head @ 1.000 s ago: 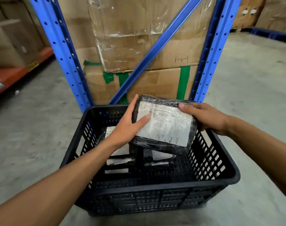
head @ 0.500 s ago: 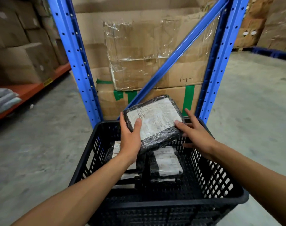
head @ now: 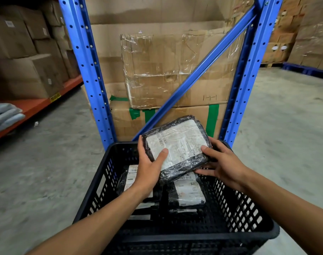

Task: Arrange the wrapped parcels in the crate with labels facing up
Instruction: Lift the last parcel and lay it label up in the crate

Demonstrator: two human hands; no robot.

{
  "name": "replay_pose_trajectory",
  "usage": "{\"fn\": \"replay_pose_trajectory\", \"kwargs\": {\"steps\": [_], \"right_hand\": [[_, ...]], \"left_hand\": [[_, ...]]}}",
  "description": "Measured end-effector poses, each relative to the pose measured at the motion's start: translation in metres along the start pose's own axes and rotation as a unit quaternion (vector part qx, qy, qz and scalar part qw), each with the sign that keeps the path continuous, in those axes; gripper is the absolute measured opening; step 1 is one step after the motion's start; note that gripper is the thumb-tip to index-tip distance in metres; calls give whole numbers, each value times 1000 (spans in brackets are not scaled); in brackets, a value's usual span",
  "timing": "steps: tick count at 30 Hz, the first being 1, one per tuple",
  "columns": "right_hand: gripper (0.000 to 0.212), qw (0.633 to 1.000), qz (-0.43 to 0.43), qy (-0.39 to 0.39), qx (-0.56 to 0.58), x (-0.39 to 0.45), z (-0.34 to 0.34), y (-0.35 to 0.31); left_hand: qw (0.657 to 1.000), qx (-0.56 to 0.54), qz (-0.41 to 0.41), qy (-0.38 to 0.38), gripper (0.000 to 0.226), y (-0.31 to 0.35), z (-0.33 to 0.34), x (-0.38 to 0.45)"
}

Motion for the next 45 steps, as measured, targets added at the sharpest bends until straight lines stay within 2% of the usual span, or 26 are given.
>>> {"fn": "replay_pose_trajectory", "kwargs": {"steps": [3, 6, 8, 11, 13, 15, 20, 22, 25, 30, 33, 37, 40, 45], "right_hand": [[34, 998, 2, -5, -55, -6, -1, -1], [53, 994, -42, 16, -104, -10, -5, -8], [63, 982, -87, 3, -165, -12, -3, -16], [59, 950, -126, -58, -281, -21, 7, -25], [55, 940, -131, -80, -305, -26, 11, -25], [52, 946, -122, -107, -281, -29, 15, -24], [69, 939, -138, -126, -290, -32, 20, -24], [65, 944, -137, -121, -273, -30, 20, -23], [55, 962, -137, -94, -216, -25, 18, -21], [54, 976, -152, -39, -150, -17, 9, -22], [55, 978, -170, 8, -118, -15, 4, -23], [54, 982, -173, 50, -57, -9, -2, -16], [56, 984, -153, 64, -69, -5, -7, -8], [57, 990, -72, 62, -100, 1, -18, 13]], "left_hand": [[999, 12, -4, -38, 96, 11, -7, 13], [991, 44, 10, -127, 91, 26, -13, 23], [976, 90, 23, -197, 87, 34, -11, 21], [950, 145, 24, -275, 87, 38, -8, 19], [941, 160, 19, -297, 87, 42, -8, 20], [932, 171, 19, -319, 87, 45, -9, 22], [921, 179, 10, -347, 86, 52, -8, 24], [919, 186, 14, -346, 87, 53, -7, 24], [934, 195, 38, -297, 84, 53, -6, 26], [968, 209, 70, -117, 84, 48, 0, 21], [987, 154, 19, -36, 88, 33, 12, 4], [996, 63, -32, -60, 84, 7, 33, -7], [997, 9, -47, -64, 89, 0, 31, 2], [992, 21, -68, -105, 84, -13, 31, 9]]}}
Point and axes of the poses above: each hand's wrist, its own x-axis towards the middle knuckle, its own z-axis out of the palm, y = z × x, the point moved 5 cm from there along x, towards the middle knuckle, and after that the axes turned 3 degrees about -x, right-handed, at the moved point
